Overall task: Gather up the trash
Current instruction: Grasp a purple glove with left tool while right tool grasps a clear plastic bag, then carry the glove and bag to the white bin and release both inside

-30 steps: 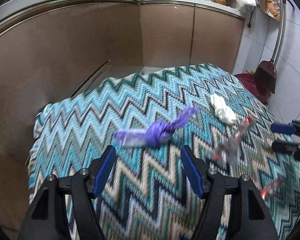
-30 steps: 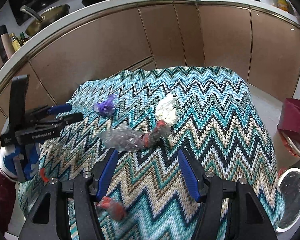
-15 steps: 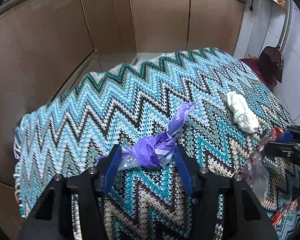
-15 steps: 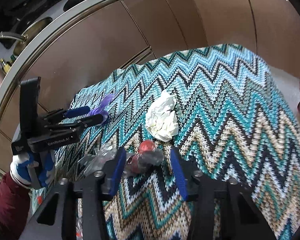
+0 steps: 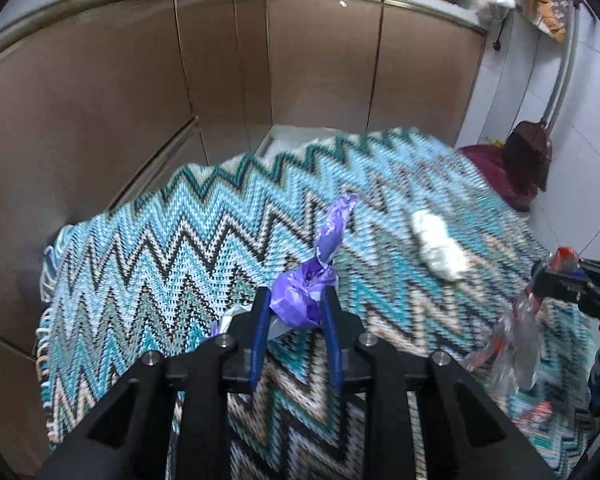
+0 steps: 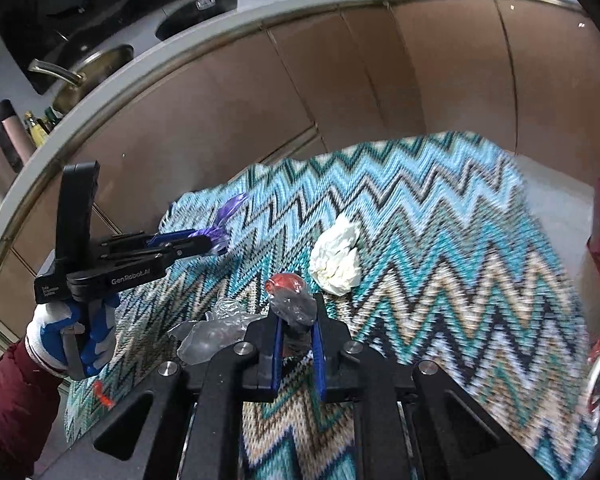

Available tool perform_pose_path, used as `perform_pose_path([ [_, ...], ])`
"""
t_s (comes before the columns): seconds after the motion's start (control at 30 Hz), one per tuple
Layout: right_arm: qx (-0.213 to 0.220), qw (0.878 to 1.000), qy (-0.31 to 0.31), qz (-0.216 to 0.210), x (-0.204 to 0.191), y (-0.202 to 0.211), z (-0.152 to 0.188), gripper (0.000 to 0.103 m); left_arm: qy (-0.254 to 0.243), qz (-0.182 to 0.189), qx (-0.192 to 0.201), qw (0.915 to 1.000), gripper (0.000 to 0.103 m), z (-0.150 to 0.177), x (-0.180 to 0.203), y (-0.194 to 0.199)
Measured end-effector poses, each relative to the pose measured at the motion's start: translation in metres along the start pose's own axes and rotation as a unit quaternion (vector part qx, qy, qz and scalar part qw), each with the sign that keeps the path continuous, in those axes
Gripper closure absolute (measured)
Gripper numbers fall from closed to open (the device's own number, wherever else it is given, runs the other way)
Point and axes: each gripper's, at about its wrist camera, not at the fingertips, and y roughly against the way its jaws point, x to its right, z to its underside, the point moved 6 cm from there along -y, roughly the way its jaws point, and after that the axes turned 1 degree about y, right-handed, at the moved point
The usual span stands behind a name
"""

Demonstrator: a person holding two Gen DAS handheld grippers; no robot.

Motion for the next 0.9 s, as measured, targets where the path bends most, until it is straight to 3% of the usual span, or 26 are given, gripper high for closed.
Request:
perform_pose_path([
  [0.23,0.062,0.997,0.001,0.047,0.019,0.088,0.001,0.091,-0.013,0.027,0.050,0.9983,0.079,-0.008,0.047,0.060],
  [0.43,0.103,0.988,-0.018,0.112,0.053,0.157,0.010,0.091,-0.044,0.064,0.085,0.9934,0.080,-0.021,0.124,0.091],
  [0.67,0.133,0.967,-0.044,0.213,0.104,0.223,0.028,0.091,-0.100,0.081,0.106,0.9860,0.080,-0.027,0.226,0.101],
  [0.9,0.143,0.935,-0.085,0.312,0.158,0.261,0.053,0.091,-0.162,0.104,0.111,0.9749,0.080,-0.025,0.320,0.092],
])
